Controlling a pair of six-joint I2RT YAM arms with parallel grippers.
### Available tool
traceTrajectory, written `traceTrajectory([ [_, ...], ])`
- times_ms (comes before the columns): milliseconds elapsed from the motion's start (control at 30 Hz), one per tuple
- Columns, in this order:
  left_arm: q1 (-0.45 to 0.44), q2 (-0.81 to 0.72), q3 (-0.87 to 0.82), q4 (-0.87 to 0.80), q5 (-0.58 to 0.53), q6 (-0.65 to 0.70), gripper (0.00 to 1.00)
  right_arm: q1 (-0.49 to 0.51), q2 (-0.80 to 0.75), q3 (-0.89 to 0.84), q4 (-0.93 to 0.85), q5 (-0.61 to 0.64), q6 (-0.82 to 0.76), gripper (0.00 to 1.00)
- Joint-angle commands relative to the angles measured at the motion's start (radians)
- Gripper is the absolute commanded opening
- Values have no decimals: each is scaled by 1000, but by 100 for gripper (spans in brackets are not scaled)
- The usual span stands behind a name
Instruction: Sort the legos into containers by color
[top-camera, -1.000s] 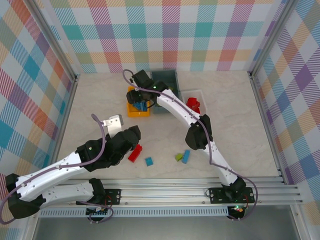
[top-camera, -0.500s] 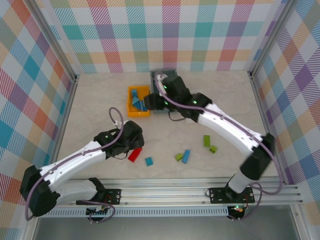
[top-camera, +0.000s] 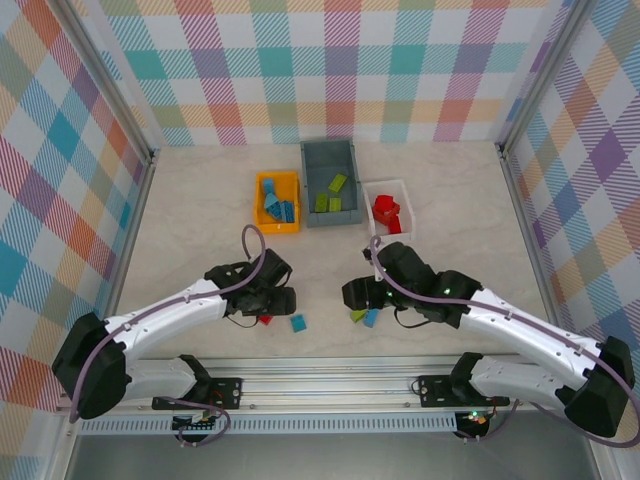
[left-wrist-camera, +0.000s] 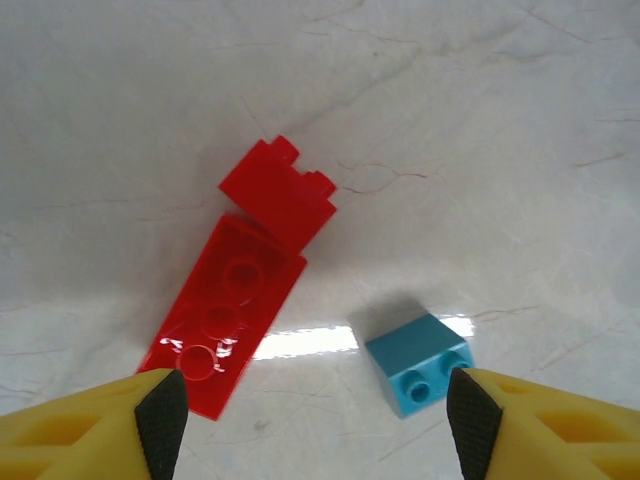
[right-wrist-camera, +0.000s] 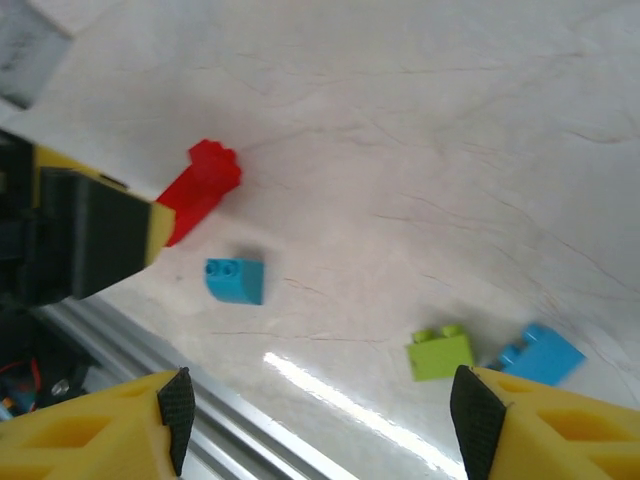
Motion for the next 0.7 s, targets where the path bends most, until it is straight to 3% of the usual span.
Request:
traceTrajectory([
  [0, -26, -9, -11, 55, 41, -86, 70, 2, -26, -17, -60, 71, 66, 70],
  [267, -112, 121, 14, 88, 38, -253, 72, 25, 17, -17, -12, -73, 10, 75],
  [433, -146, 221, 35, 82, 18, -305, 70, 44, 7, -11, -17, -85, 6, 76],
  [667, -149, 299, 31, 154, 19, -315, 46, 44, -4, -2, -24, -81, 6, 76],
])
